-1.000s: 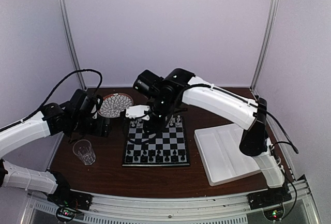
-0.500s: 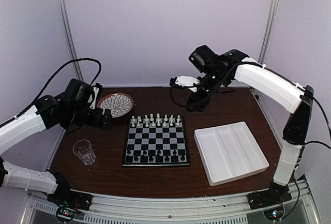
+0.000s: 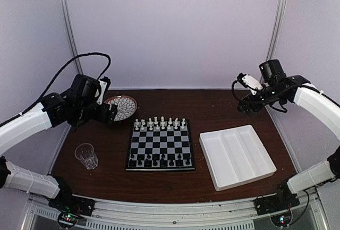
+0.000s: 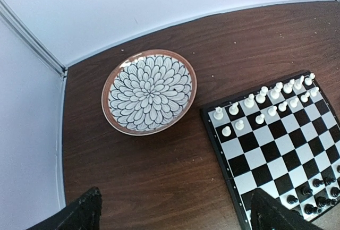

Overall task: Set up the chess pieces on the board
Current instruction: Reset both arms

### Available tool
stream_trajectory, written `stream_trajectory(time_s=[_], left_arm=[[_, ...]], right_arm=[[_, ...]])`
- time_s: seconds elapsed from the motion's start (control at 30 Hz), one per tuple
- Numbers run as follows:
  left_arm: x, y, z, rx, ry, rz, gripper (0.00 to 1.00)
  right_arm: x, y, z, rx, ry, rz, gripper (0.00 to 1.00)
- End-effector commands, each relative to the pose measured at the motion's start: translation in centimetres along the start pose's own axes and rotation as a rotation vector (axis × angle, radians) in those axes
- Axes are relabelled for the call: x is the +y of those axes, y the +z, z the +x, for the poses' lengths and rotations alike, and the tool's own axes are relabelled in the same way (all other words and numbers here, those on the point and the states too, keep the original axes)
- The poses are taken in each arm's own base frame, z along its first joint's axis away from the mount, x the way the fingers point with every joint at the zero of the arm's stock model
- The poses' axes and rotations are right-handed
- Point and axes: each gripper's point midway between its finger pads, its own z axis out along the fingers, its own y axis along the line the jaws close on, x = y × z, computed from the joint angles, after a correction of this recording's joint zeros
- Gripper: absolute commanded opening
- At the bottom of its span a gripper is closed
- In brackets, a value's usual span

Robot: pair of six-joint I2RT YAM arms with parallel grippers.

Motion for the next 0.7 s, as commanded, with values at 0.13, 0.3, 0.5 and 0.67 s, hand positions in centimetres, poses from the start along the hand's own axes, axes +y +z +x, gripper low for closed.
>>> stream_trajectory(time_s=[0.13,0.3,0.5,0.67], left_arm=[[0.7,1.3,-1.6,-0.062,0.026,-0.072,0.98],[-0.2,2.2,-1.1,-0.043,-0.003,-0.04,0.98],[0.0,1.1,-1.6,-0.075,-0.02,-0.022,0.98],[0.3,0.1,-1.8,-0.087,-0.016,-0.016,0.98]], right_arm=[[-5.4,-2.0,0.8,-0.22,0.323,0.075,1.0],[-6.1,-4.4,0.9,-0.299,0.342,0.107,1.0],[-7.6,-5.6,1.6,-0.305,0.383,0.175,1.0],[-7.8,-6.3,1.1,-0.319,0.386,0.174,1.0]])
